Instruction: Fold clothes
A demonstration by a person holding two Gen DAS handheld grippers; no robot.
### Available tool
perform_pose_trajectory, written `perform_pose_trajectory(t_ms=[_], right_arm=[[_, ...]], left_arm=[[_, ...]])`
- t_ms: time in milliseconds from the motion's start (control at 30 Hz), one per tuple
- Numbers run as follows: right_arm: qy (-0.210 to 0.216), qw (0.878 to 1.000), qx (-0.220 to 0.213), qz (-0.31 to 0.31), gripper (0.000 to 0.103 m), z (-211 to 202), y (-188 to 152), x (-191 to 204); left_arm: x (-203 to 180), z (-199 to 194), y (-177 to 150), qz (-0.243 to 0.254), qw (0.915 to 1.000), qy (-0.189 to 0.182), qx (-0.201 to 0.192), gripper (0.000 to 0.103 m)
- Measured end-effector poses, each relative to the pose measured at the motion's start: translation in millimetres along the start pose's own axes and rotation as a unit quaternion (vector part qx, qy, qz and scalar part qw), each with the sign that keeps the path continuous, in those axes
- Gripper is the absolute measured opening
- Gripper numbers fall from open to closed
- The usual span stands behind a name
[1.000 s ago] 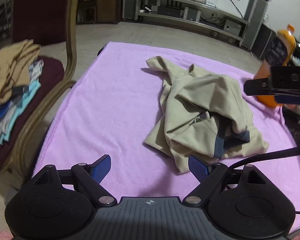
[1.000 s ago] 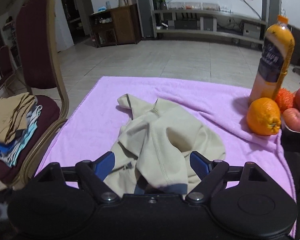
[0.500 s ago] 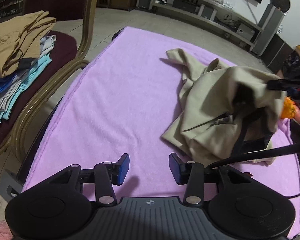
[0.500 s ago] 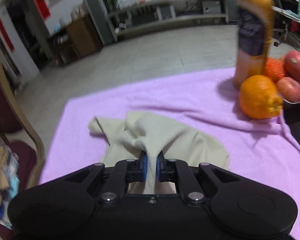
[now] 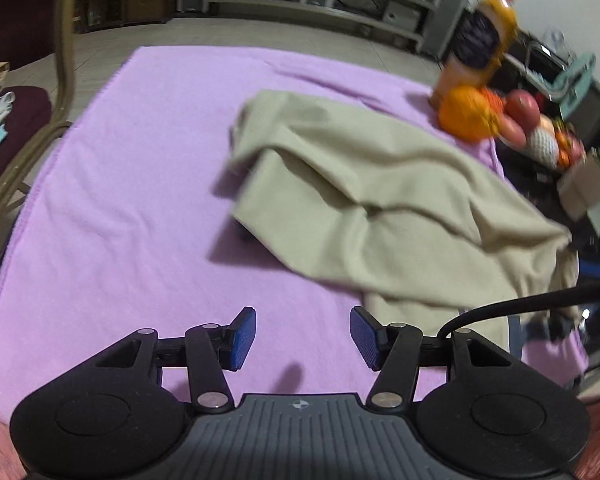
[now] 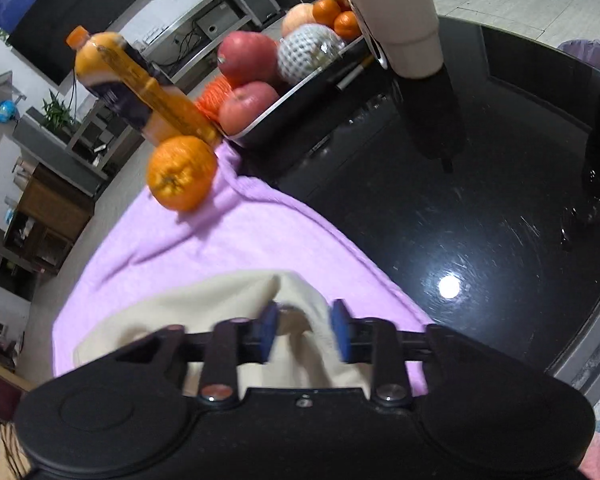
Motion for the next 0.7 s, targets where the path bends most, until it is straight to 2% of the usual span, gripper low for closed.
perform_pose_trajectory(t_ms=[33, 67, 100, 200, 300, 433, 567, 667, 700], right_arm=[[0.011, 1.0, -0.008, -0.028, 0.043, -5.2, 0.2, 7.1], [0.023, 0.998, -0.015, -0.056, 0.058, -10.6, 0.2, 14.3], [0.03, 0.996, -0.024, -0.085, 0.065, -15.9, -1.5, 20.7], [0.046, 0.987, -0.023, -0.151, 0.065, -22.1, -16.0, 36.6], [0.076, 0.977, 0.009, -0.198, 0.064, -20.5, -37.2, 55.7], [0.103, 0.951, 0.056, -0.287, 0.059, -11.5, -75.3, 84.0], [0.084, 0.92, 0.104, -0.369, 0.058, 11.1, -114.3, 100.7], [0.065, 0.909, 0.12, -0.394, 0.058, 22.3, -129.8, 101.8], [0.061, 0.907, 0.123, -0.398, 0.058, 25.0, -132.8, 101.0]], left_arm=[[-2.1, 2.8, -1.2, -0.001, 1.0, -0.002, 0.002, 0.056], [-4.2, 5.7, -2.4, -0.001, 1.0, -0.005, 0.005, 0.056], [-6.2, 8.5, -3.7, -0.002, 1.0, -0.007, 0.007, 0.056], [-12.5, 17.0, -7.3, -0.004, 0.9998, -0.014, 0.014, 0.054], [-18.7, 25.5, -11.0, -0.006, 0.9996, -0.021, 0.021, 0.053], [-25.3, 39.2, -11.1, -0.012, 0.9987, -0.041, 0.026, 0.048], [-32.8, 54.2, -5.0, -0.012, 0.9963, -0.082, 0.026, 0.04], [-38.6, 61.7, 0.0, 0.0, 0.9951, -0.096, 0.026, 0.033], [-41.6, 62.4, 1.3, 0.006, 0.9949, -0.098, 0.024, 0.025]])
Point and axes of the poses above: each gripper's, at about its wrist camera, not at the fingertips, and z roughly the way its jaws point, x to its left, y to its top, the point moved 10 cm from there along z, roughly the way its jaws point, and after that the axes turned 7 degrees about z, right-handed, at the moved point
